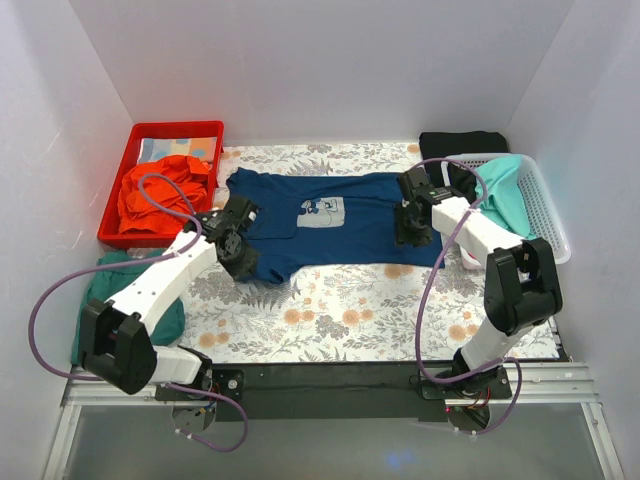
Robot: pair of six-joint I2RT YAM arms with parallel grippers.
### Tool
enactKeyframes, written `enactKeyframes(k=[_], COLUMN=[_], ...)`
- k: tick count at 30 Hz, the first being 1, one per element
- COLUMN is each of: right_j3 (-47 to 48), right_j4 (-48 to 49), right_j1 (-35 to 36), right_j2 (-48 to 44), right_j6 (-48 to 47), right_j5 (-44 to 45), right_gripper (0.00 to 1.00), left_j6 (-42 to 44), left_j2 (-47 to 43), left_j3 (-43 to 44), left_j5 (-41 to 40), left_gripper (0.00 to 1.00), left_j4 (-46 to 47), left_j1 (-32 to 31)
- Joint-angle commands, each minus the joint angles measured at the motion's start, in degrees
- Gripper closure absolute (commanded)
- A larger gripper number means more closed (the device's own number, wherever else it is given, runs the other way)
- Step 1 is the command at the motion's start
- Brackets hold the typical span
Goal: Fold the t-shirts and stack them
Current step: Grap the side of the flattened tshirt closest away from the robot with both arms
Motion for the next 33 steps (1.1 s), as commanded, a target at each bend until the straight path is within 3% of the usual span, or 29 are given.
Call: enactKeyframes(k=[1, 14, 33], right_j3=[-4.1, -10.7, -19.5], right_j4=[-0.2, 0.0, 2.3], right_j1=[-1.8, -5.7, -7.7], right_j2=[-4.3, -4.2, -5.3], right_j6=[2.9, 6.9, 8.3], right_j5=[3.0, 5.7, 1.1], right_gripper=[0.5, 0.48, 0.5], left_j6=[-0.7, -6.3, -5.5], left_j2=[-3.3, -10.3, -12.2], left_j3=[7.3, 9.0, 2.5], left_j5=[-10.3, -20.2, -14.0], left_gripper=[1.0, 1.0, 1.0], left_j4=[-8.7, -20.2, -15.8], left_j1=[0.2, 0.4, 0.4])
